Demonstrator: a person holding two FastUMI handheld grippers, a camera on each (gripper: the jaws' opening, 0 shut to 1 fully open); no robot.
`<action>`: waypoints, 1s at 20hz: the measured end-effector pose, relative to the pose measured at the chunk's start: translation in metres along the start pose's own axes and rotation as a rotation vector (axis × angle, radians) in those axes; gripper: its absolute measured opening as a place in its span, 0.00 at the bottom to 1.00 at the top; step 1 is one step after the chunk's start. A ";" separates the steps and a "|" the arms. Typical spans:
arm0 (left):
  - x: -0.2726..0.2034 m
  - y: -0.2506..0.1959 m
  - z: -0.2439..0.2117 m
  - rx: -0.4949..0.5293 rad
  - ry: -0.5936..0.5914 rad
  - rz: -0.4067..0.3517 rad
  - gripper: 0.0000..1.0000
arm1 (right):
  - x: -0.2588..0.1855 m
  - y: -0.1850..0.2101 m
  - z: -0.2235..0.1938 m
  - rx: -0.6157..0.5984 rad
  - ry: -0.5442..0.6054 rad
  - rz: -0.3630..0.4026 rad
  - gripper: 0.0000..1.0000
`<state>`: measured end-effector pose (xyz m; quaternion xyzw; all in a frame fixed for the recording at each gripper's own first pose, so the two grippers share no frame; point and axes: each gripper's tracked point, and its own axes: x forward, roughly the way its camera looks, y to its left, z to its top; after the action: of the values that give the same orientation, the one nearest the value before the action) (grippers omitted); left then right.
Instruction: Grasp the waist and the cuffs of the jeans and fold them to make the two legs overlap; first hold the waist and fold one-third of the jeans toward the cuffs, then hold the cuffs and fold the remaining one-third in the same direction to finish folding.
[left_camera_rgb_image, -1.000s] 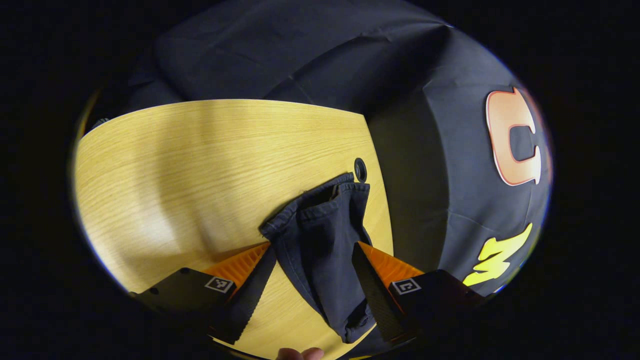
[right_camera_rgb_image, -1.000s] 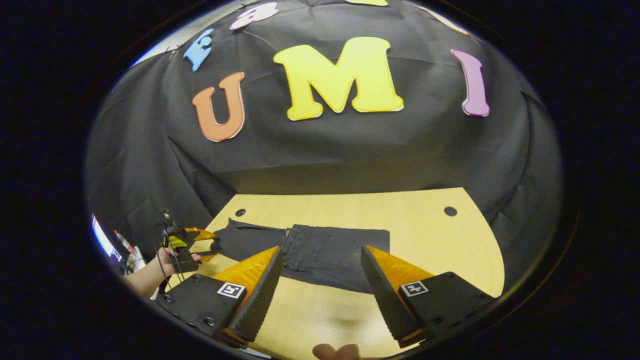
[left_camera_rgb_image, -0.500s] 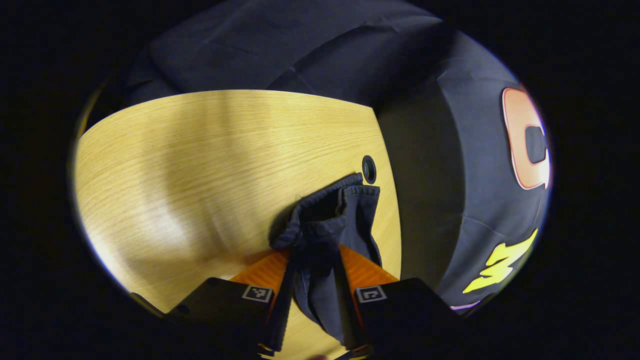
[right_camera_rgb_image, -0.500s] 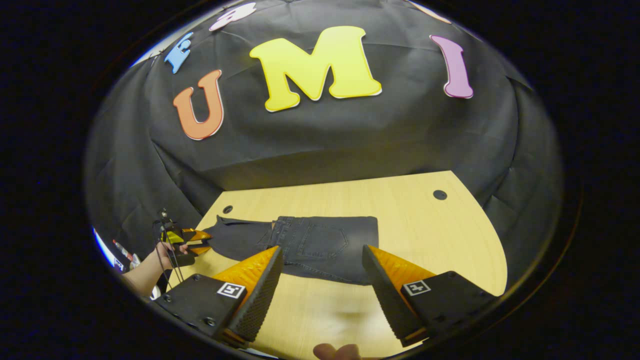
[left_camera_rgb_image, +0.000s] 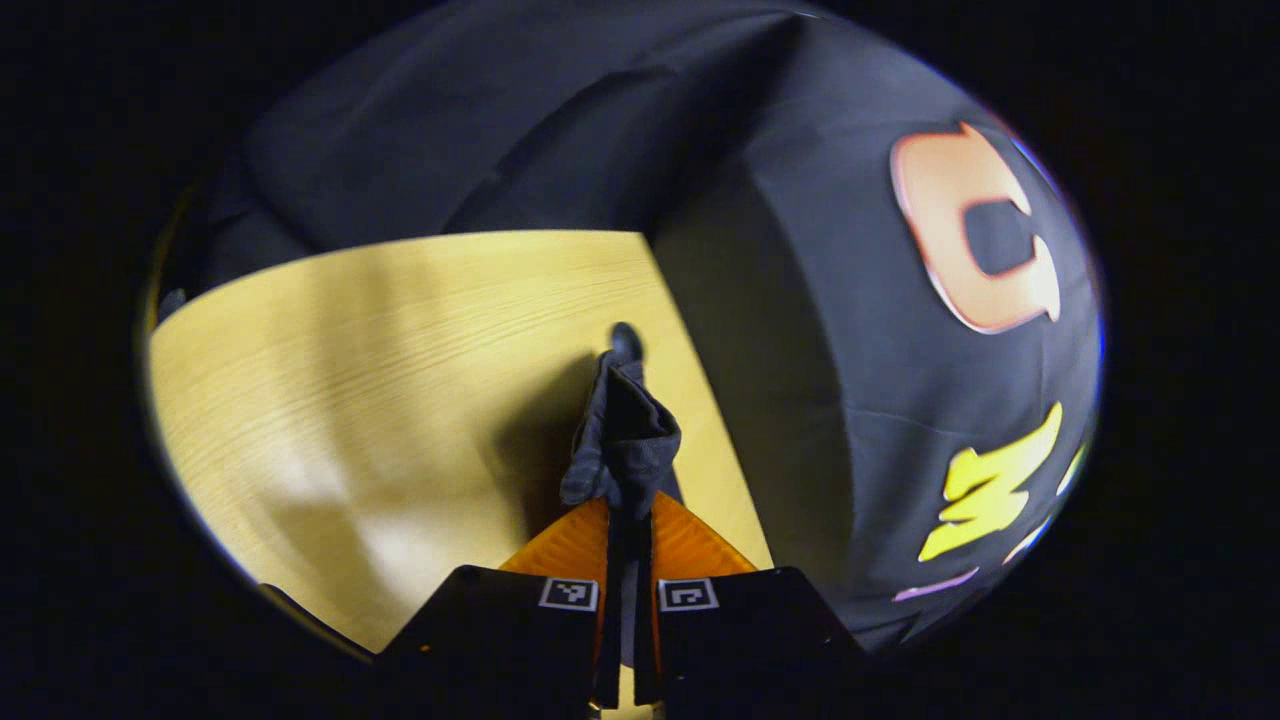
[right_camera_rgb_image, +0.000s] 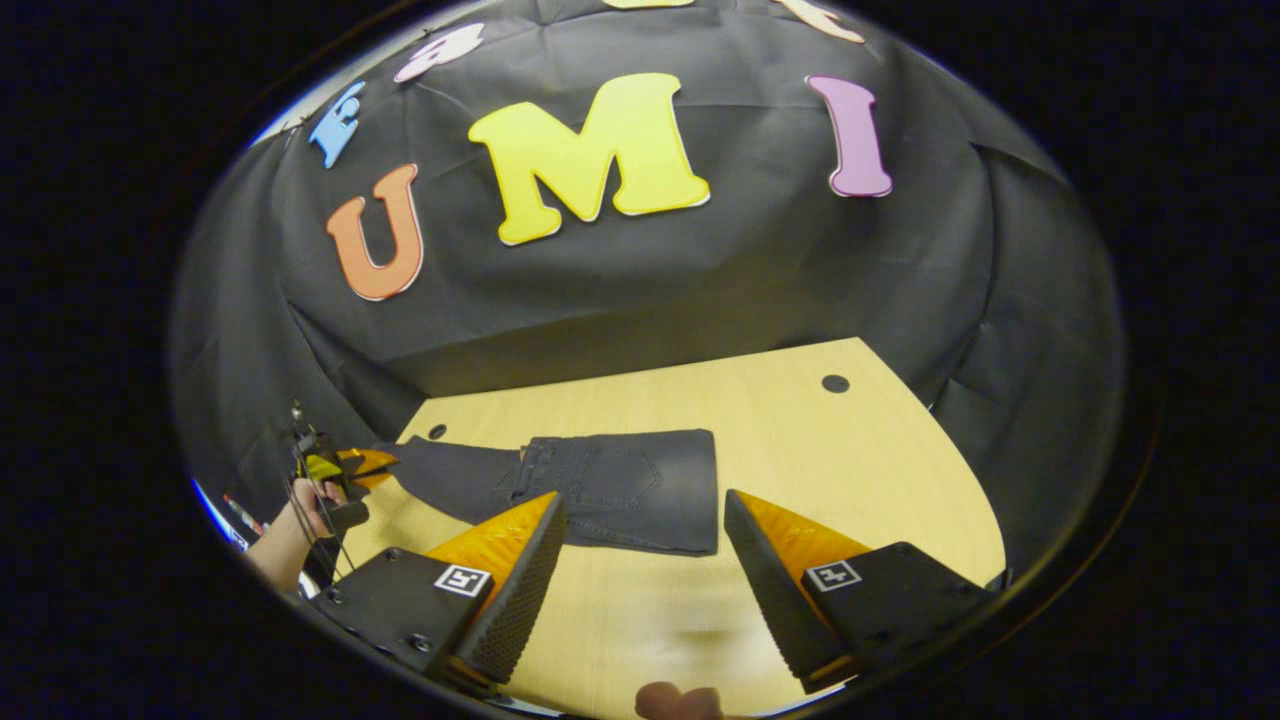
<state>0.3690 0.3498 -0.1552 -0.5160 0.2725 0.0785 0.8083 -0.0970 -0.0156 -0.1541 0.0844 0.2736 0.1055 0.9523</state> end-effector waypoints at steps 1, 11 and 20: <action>-0.011 -0.027 -0.003 0.059 -0.019 -0.031 0.08 | -0.008 -0.003 0.001 0.008 -0.013 -0.002 0.98; -0.032 -0.227 -0.166 0.524 0.008 -0.261 0.08 | -0.084 -0.060 -0.002 0.078 -0.118 -0.095 0.98; 0.028 -0.202 -0.317 0.751 0.133 -0.165 0.08 | -0.106 -0.130 -0.031 0.170 -0.091 -0.237 0.98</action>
<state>0.3614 -0.0241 -0.1113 -0.2084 0.2918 -0.1257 0.9250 -0.1815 -0.1635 -0.1554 0.1364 0.2459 -0.0350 0.9590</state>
